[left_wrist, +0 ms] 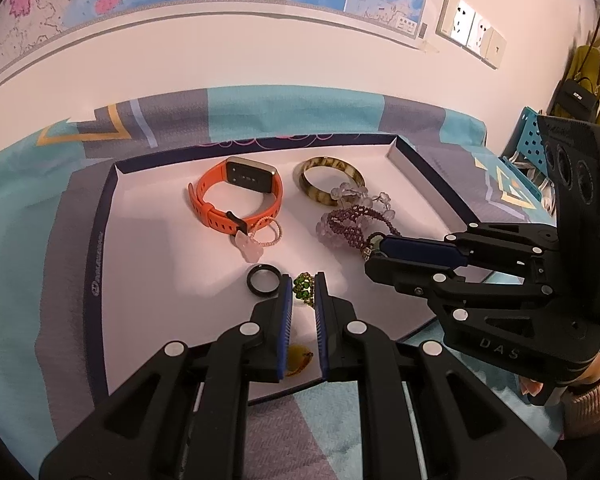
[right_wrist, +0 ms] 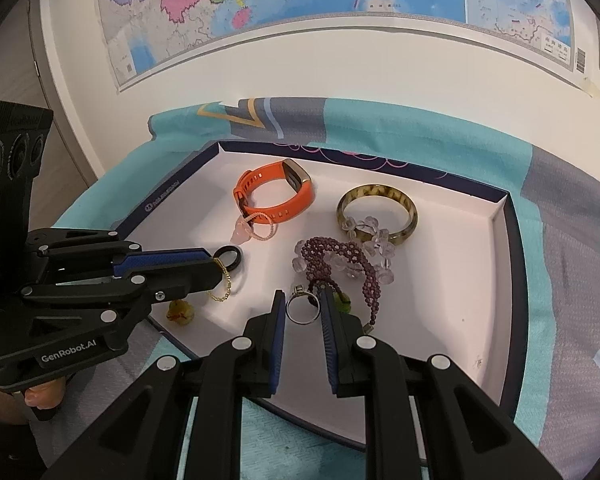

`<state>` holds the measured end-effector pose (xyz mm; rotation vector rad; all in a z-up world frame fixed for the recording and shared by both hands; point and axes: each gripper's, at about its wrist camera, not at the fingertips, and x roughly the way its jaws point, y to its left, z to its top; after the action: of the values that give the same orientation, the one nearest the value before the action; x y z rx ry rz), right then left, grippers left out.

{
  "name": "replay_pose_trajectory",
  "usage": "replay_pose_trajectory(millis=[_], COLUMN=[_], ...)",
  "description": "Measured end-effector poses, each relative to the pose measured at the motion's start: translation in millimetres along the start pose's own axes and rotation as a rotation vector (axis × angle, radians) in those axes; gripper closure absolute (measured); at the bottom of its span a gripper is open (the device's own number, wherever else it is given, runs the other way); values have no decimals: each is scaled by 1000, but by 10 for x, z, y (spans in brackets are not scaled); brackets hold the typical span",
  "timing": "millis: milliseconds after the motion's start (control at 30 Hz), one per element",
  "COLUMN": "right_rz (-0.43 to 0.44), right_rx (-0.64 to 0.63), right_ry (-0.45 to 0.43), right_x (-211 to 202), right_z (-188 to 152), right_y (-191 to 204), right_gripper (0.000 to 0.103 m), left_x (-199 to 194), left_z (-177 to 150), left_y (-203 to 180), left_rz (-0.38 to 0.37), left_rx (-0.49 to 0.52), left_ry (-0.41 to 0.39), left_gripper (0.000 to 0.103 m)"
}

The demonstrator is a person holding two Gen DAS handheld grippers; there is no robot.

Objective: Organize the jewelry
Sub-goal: 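Carry both rings over the box with both grippers, then open both grippers to drop the rings into the box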

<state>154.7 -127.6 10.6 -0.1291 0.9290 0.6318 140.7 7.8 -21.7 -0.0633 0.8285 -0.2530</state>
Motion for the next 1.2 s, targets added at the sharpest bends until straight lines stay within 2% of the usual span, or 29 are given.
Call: replay_pose_trajectory(millis=[333,467,533,600,667,733,800,867,933,1000,1133,1200], right_rz=[-4,-7,-9,-9,-9,-8,-10,-15,-20,-33,-65,-82], right_rx=[-2,1,3,7,9,13,20,27,35,46,43,46], right_ry=[3,2,2,0,-5,-12,-24,-39,-52,-67,-92,-105], right_x=[13,10,7,-6,-31,-67,-120,-177,-242,-313,-437,-508], right_z=[-11,-21,-26,-35,-48,-65,-88,-109,-135,-170,-234,-292], right_y=[8,9,11,10,5,4,3,-4,-13,-19,20,44], right_gripper=[87,87,86,86,84,79,71,63,59,45,32,16], left_x=[45,30,5,-34,-73,-117,-158,-225,-303,-391,-544,-625], left_z=[-4,-14,-18,-23,-25,-32,-42,-64,-90,-121,-184,-237], left_y=[1,-20,-34,-49,-67,-76,-82,-98,-109,-113,-131,-143], left_rz=[-6,-7,-7,0,7,5,9,19,31,51,90,113], left_rx=[3,12,17,24,29,29,28,31,34,32,30,26], left_ry=[12,7,-2,-16,-29,-39,-50,-66,-87,-111,-146,-159], left_gripper=[92,89,85,70,65,60,48,42,31,18,6,6])
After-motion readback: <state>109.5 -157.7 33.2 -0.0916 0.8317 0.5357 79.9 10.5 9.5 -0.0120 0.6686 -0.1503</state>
